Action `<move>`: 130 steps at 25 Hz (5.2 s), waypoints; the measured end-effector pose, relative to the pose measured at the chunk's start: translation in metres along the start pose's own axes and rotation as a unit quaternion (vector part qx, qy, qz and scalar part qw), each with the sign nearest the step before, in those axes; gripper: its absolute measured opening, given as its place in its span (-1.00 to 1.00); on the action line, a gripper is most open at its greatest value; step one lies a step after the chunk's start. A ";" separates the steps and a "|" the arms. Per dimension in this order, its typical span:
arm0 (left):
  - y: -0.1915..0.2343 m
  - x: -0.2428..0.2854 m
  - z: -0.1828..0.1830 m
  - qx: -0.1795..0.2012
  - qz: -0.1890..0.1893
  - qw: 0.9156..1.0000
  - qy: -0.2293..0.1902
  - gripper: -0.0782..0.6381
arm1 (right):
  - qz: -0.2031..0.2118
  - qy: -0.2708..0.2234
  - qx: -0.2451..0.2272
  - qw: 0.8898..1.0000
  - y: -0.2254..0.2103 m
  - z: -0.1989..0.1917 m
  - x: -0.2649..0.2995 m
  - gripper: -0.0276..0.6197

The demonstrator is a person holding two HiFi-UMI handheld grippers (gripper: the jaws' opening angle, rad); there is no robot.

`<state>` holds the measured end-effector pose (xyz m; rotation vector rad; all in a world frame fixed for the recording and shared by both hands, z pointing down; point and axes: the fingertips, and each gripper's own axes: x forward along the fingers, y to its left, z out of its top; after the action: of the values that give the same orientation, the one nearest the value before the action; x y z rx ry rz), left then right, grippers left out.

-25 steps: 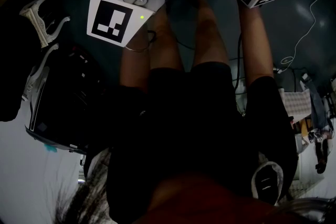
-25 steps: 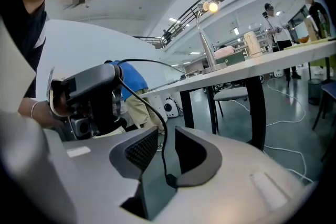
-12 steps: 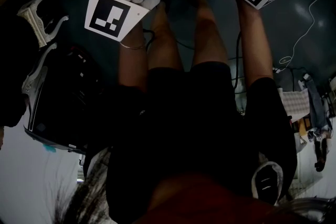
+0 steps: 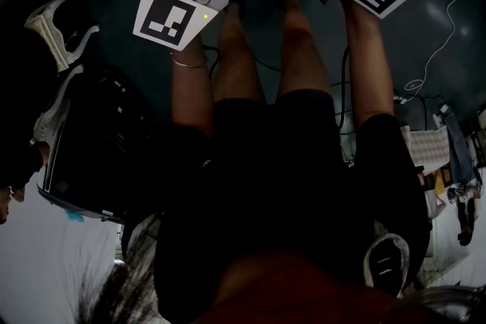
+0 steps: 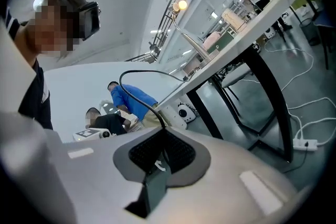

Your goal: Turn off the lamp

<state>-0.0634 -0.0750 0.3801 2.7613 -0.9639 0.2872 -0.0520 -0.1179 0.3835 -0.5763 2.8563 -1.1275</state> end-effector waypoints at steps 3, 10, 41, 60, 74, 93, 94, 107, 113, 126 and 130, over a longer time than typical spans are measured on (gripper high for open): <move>0.005 0.001 -0.008 0.002 0.008 1.000 0.010 -0.71 | 0.006 -0.012 0.011 1.000 0.003 0.005 -0.003 -0.88; 0.003 0.008 -0.023 -0.007 0.014 1.000 0.024 -0.64 | 0.016 -0.021 0.017 1.000 0.010 0.010 -0.007 -0.88; 0.000 0.011 -0.020 -0.006 0.008 1.000 0.014 -0.74 | 0.027 -0.071 -0.049 0.996 0.024 0.030 -0.014 -0.86; 0.006 -0.006 0.009 -0.029 0.009 0.999 -0.022 -0.74 | -0.039 -0.061 -0.082 0.994 -0.002 0.022 -0.021 -0.79; 0.003 -0.024 0.036 -0.028 -0.002 0.999 -0.039 -0.74 | -0.025 0.031 -0.128 0.991 -0.004 -0.024 -0.007 -0.66; -0.008 -0.031 0.049 -0.048 -0.035 0.996 -0.064 -0.74 | 0.006 0.116 -0.268 0.956 -0.001 -0.066 0.015 -0.61; -0.007 -0.031 0.049 -0.050 -0.036 0.996 -0.065 -0.74 | 0.008 0.111 -0.267 0.957 -0.001 -0.066 0.015 -0.63; 0.007 -0.031 0.040 -0.049 -0.010 0.996 -0.070 -0.74 | 0.043 0.138 -0.218 0.965 0.010 -0.096 0.012 -0.88; 0.009 -0.031 0.033 -0.062 -0.007 0.995 -0.079 -0.72 | 0.078 0.149 -0.173 0.970 0.020 -0.112 0.011 -0.90; 0.008 -0.031 0.020 -0.086 -0.017 0.994 -0.067 -0.62 | 0.118 0.113 -0.056 0.985 0.036 -0.113 -0.003 -0.91; 0.006 -0.032 0.009 -0.106 -0.031 0.992 -0.062 -0.60 | 0.118 0.089 -0.030 0.989 0.030 -0.109 -0.011 -0.91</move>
<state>-0.0906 -0.0628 0.3639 2.6329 -0.8792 0.0033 -0.0677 -0.0225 0.4427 -0.1380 3.0126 -1.1078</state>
